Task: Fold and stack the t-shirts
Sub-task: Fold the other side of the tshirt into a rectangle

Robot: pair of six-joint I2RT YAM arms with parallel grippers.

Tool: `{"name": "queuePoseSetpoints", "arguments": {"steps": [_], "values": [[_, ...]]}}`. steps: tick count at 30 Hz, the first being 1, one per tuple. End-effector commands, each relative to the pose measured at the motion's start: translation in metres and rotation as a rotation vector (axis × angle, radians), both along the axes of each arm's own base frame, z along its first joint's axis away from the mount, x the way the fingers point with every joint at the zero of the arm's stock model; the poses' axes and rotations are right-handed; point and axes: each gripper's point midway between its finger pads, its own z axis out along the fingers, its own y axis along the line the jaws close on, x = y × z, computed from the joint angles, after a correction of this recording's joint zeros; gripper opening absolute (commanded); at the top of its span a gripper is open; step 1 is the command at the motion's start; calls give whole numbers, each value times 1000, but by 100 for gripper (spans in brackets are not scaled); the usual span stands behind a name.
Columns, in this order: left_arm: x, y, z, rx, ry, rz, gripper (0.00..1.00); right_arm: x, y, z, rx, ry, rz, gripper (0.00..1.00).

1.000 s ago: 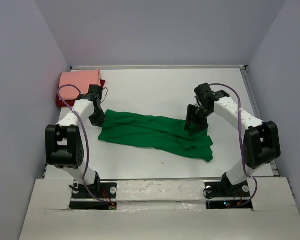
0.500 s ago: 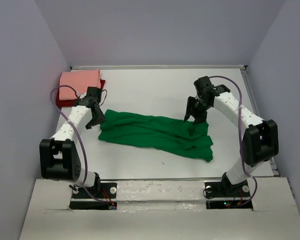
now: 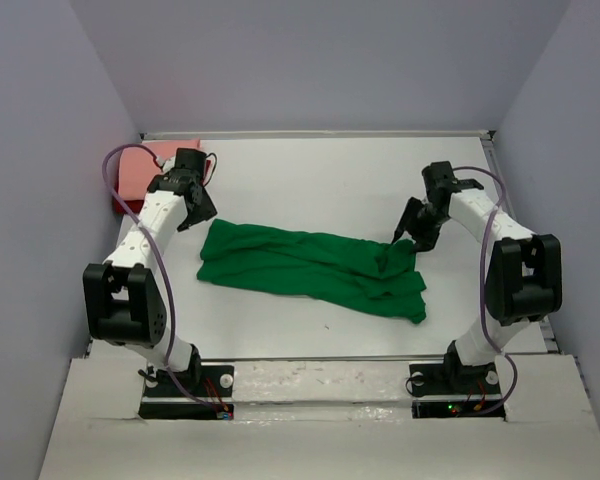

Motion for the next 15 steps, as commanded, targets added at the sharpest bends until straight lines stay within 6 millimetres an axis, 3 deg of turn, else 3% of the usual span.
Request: {"name": "queuePoseSetpoints", "arguments": {"steps": [1, 9, 15], "values": [[7, -14, 4, -38, -16, -67, 59, 16, 1, 14, -5, -78, 9, 59], [10, -23, 4, -40, -14, -109, 59, 17, 3, -11, 21, -24, 26, 59], [12, -22, 6, -33, -21, -117, 59, 31, -12, -19, 34, -22, -16, 59]]}}
